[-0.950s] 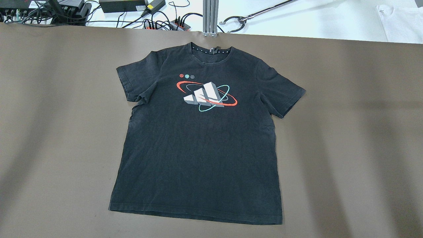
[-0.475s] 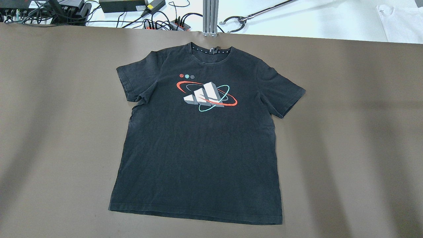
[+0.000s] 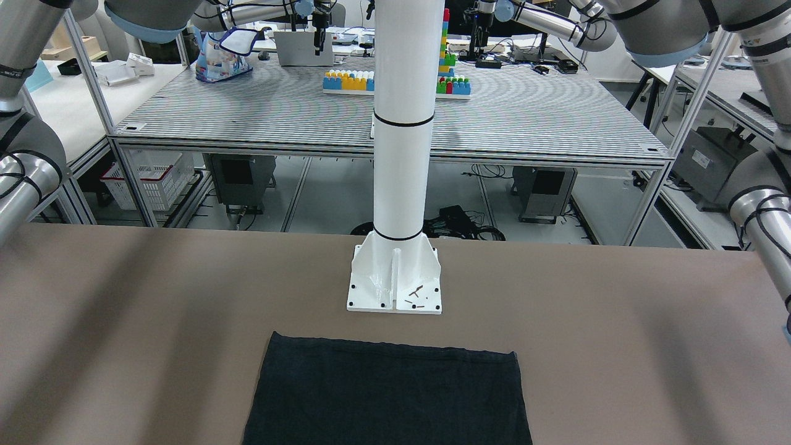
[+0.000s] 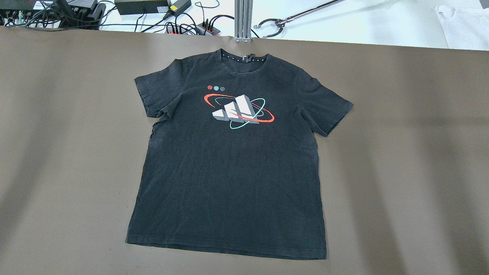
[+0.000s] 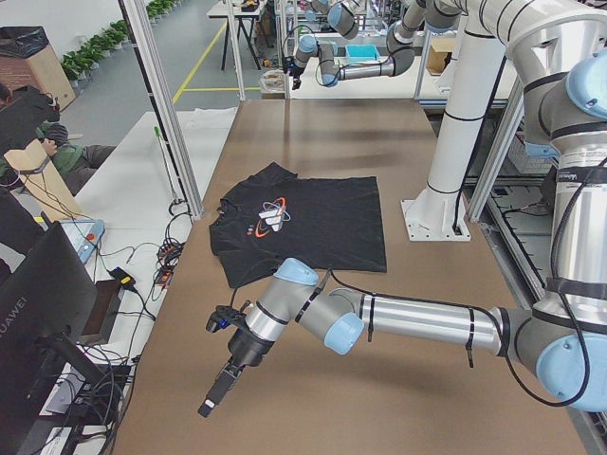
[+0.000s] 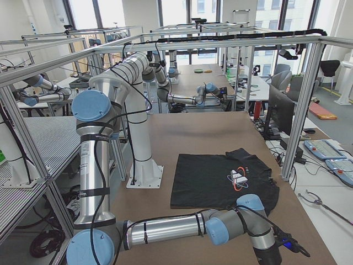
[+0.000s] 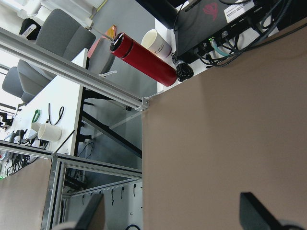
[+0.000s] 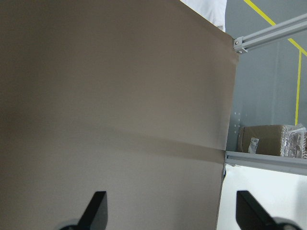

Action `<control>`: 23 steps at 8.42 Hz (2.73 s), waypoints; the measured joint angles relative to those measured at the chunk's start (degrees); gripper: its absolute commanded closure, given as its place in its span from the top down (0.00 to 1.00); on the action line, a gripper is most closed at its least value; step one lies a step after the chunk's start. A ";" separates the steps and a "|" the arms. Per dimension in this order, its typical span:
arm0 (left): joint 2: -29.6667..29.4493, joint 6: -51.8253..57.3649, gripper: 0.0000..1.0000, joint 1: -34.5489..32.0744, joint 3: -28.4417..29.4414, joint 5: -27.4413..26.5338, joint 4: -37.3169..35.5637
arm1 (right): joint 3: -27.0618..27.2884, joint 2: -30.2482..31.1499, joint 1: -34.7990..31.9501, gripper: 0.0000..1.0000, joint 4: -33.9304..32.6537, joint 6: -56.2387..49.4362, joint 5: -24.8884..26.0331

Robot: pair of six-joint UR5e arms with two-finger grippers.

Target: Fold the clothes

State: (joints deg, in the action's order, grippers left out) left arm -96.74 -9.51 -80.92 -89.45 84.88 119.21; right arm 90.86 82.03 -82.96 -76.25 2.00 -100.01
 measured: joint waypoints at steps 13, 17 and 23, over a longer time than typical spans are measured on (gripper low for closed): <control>-1.77 -9.63 1.00 1.48 0.43 17.18 5.57 | -0.26 -1.85 3.41 0.94 1.93 3.93 -6.47; -7.40 -20.04 1.00 6.14 5.45 21.64 10.27 | -0.68 -5.01 9.13 0.94 5.72 11.81 -8.96; -18.84 -40.84 1.00 14.78 15.16 26.91 19.37 | -8.74 -8.15 17.95 0.94 25.14 33.43 -8.94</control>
State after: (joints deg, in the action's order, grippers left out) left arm -115.58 -50.34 -66.14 -74.29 111.79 138.58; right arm 82.11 73.87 -65.01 -51.11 35.43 -108.95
